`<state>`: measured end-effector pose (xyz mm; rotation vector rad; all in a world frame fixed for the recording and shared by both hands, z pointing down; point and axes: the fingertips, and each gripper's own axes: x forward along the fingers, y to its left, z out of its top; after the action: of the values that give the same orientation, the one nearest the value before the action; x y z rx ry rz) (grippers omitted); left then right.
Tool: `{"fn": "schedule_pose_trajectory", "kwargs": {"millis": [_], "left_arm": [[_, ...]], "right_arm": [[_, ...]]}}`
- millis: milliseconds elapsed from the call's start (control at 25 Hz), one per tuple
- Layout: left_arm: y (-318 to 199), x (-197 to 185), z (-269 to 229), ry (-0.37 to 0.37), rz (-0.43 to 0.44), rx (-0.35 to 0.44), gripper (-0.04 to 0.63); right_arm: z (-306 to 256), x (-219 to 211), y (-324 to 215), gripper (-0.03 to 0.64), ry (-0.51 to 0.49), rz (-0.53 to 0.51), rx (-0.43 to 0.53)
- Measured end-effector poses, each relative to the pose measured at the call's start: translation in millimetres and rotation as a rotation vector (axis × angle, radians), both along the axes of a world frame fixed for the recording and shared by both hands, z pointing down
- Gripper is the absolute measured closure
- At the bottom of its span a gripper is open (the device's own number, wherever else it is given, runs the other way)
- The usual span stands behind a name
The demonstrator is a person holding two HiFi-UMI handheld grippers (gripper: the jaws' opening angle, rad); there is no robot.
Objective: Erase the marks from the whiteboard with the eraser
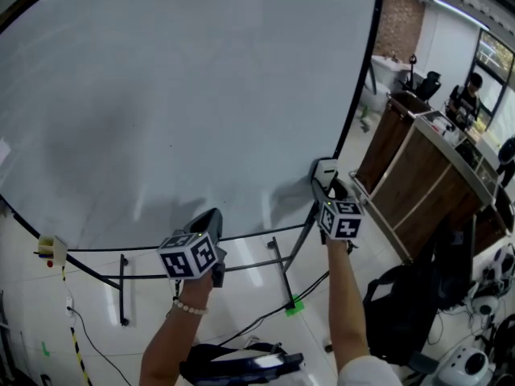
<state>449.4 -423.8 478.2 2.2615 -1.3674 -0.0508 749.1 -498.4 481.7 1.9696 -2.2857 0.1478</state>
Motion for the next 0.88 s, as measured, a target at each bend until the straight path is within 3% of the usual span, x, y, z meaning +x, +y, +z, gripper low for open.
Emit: {"fn": "schedule_pose_trajectory", "kwargs": {"millis": [400, 640, 880], "left_arm": [[9, -25, 22, -0.019, -0.035, -0.032, 0.607], [6, -25, 27, -0.022, -0.010, -0.010, 0.607], [12, -46, 35, -0.016, -0.025, -0.020, 0.607]], "right_arm": [[45, 0, -1, 0.362, -0.009, -0.005, -0.020], [58, 2, -4, 0.361, -0.007, 0.027, -0.015], [57, -30, -1, 0.364, 0.001, 0.039, 0.008]]}}
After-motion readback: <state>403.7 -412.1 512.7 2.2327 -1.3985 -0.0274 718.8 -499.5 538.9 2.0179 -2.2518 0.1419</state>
